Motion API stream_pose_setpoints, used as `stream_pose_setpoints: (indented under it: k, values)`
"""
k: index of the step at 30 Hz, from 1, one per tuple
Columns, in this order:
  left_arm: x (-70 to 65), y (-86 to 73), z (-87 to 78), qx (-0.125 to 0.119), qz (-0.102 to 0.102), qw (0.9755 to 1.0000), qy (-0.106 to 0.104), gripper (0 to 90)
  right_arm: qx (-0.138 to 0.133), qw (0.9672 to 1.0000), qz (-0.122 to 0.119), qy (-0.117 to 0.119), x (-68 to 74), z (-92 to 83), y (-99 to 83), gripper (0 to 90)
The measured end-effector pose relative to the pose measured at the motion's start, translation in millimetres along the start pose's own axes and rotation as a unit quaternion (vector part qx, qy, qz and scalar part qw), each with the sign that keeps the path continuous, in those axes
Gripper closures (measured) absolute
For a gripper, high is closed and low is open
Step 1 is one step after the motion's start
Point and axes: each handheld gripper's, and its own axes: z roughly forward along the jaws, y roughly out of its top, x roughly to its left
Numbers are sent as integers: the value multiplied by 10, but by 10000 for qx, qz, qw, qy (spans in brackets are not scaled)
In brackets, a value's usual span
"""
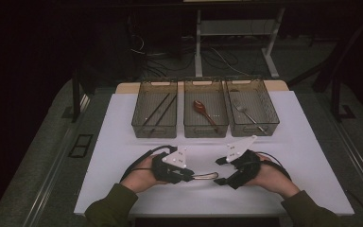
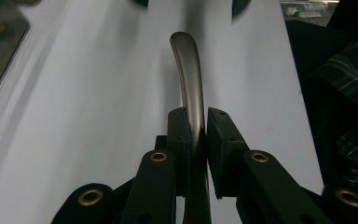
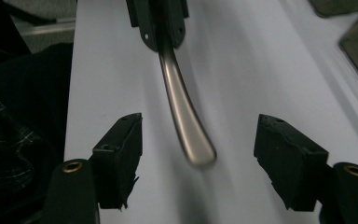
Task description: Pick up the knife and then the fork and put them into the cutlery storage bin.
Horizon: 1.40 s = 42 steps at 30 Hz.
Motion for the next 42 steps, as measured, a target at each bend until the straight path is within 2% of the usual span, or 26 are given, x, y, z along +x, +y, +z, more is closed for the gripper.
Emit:
stream_pose_setpoints:
  k: [3,5,8,9,10,12,13,15,17,18,22,23,26,29,31,32,33,36,38,42]
  values:
    - [18,118,35,29,172,9998,-91,789,117,9996,-227,155,-19,135,97,375]
    - [16,178,53,41,163,9997,-165,790,193,9989,-360,240,-27,199,137,411]
    - [46,265,74,75,298,9993,-194,789,307,9973,-524,409,-28,259,184,506]
    - [61,292,74,100,387,9991,-170,789,434,9963,-560,483,-13,293,206,560]
    - [65,312,75,123,395,9989,-199,789,434,9963,-560,483,-13,293,206,560]
    - [68,347,82,131,423,9988,-200,789,542,9957,-540,521,4,312,216,619]
    - [69,362,87,149,441,9987,-210,789,532,9954,-629,491,-2,321,217,645]
    - [69,386,96,183,448,9985,-240,789,551,9946,-667,583,8,314,229,686]
    - [78,407,102,200,497,9983,-224,789,531,9947,-672,570,1,309,231,728]
    - [82,415,106,208,521,9981,-245,789,552,9951,-577,575,14,299,234,742]
    - [77,429,130,183,555,9980,-255,789,600,9952,-569,528,26,282,230,764]
    - [81,428,132,191,571,9979,-253,788,559,9949,-659,522,7,287,222,766]
    - [102,414,150,193,482,9983,-266,785,498,9957,-596,507,-9,275,209,769]
    - [125,395,111,19,362,9993,-96,758,509,9963,-527,453,-45,257,191,770]
    - [131,356,43,-199,145,9997,42,710,518,9966,-506,399,-75,244,162,770]
    - [133,334,-6,-324,97,9993,154,690,541,9967,-474,380,-86,235,148,770]
    - [128,306,-57,-471,-39,9986,245,651,555,9969,-431,356,-98,223,134,770]
    - [116,205,-217,-844,-352,9950,400,585,562,9976,-301,267,-152,169,91,770]
    - [94,124,-308,-998,-529,9923,514,542,558,9981,-175,166,-197,125,53,769]
    - [11,-52,-494,-1358,-845,9836,829,468,589,9982,48,-84,-303,18,-43,769]
